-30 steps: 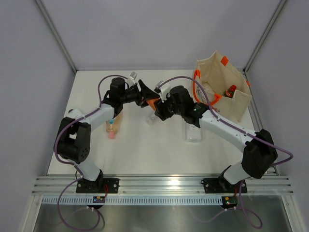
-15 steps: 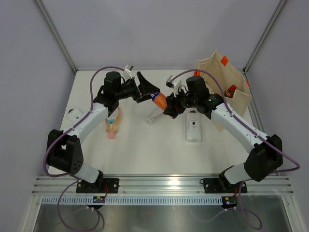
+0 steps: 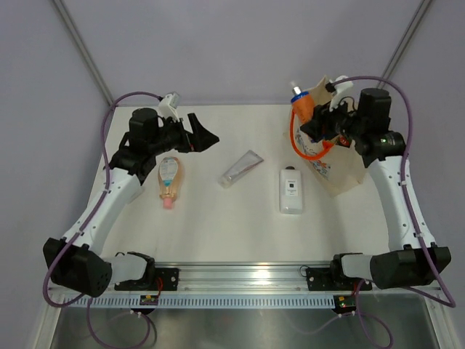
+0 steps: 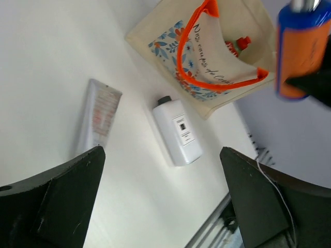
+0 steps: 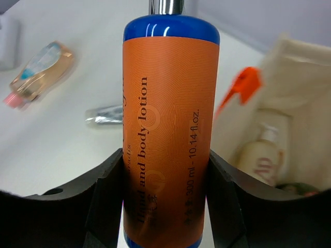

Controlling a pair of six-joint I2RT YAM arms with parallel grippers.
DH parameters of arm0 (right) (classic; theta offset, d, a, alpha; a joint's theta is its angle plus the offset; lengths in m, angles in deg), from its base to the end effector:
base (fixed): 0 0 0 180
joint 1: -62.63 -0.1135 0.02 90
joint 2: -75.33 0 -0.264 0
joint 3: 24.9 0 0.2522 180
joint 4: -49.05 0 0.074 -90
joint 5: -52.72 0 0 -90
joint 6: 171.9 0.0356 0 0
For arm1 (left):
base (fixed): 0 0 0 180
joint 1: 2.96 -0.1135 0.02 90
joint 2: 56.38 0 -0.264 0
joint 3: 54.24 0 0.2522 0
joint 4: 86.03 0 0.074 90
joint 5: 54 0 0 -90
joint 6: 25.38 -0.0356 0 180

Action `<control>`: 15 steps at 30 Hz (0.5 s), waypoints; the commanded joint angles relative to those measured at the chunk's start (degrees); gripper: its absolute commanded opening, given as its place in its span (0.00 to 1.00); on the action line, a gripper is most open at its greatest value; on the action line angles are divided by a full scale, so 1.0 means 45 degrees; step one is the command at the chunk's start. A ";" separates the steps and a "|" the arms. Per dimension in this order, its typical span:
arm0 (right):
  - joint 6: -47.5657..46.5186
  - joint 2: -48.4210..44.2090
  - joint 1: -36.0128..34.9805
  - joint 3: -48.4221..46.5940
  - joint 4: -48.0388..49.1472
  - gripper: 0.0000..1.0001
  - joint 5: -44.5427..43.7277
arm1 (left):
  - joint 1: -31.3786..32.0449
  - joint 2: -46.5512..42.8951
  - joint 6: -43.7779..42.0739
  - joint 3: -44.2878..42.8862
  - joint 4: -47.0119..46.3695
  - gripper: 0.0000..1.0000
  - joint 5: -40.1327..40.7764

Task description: Place the personal care products into the canvas bag

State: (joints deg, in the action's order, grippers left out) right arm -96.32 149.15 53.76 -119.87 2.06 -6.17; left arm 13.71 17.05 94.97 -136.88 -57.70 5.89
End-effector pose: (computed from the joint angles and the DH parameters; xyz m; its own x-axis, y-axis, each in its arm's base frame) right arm 0.2695 0.0607 0.4125 -0.2698 -0.2579 -0.9277 -0.6801 0.7331 -0.0060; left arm 0.2753 -0.1011 0.3726 -0.6256 -0.2689 -0.7323 0.4474 0.6453 -0.6192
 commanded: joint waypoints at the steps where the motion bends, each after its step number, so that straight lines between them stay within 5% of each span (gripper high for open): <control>1: -0.0214 0.0136 0.1731 -0.1600 0.0842 0.00 -0.0155 | 0.0046 -0.1701 -0.2757 0.0343 0.0865 0.99 0.1083; 6: -0.0956 0.2186 0.3335 -0.2732 0.0414 0.00 -0.1227 | 0.0047 -0.4067 -0.3989 0.2472 0.0337 0.99 0.2118; 15: -0.1933 0.4512 0.3415 -0.2579 -0.0174 0.03 -0.1640 | 0.0046 -0.7447 -0.5317 0.5130 0.0240 0.99 0.2803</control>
State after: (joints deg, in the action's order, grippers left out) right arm -102.79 170.35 69.44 -130.21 -1.20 -12.75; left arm 13.86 -13.49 75.34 -115.63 -54.31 15.92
